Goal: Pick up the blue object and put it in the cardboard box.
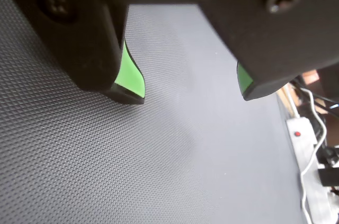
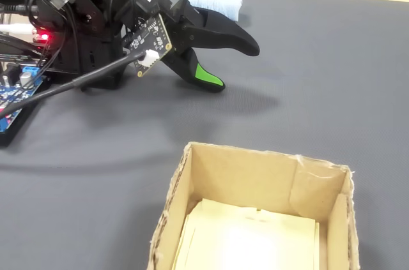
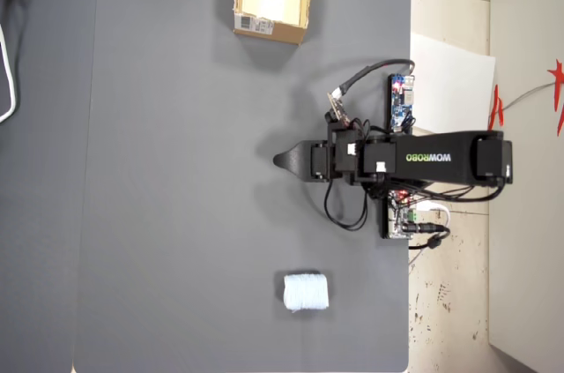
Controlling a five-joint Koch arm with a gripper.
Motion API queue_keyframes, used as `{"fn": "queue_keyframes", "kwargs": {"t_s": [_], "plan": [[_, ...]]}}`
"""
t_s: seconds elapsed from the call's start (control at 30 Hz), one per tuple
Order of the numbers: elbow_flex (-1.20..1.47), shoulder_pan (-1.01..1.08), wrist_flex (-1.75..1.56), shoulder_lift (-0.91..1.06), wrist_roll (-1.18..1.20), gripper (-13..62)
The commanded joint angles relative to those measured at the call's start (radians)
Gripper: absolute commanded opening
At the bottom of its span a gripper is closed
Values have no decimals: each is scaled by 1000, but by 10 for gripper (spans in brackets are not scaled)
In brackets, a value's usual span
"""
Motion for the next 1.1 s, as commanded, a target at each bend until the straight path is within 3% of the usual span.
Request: {"fn": "queue_keyframes", "kwargs": {"t_s": [0.0, 1.07], "plan": [[37, 11, 38, 87, -5, 345], [37, 11, 38, 87, 18, 345]]}}
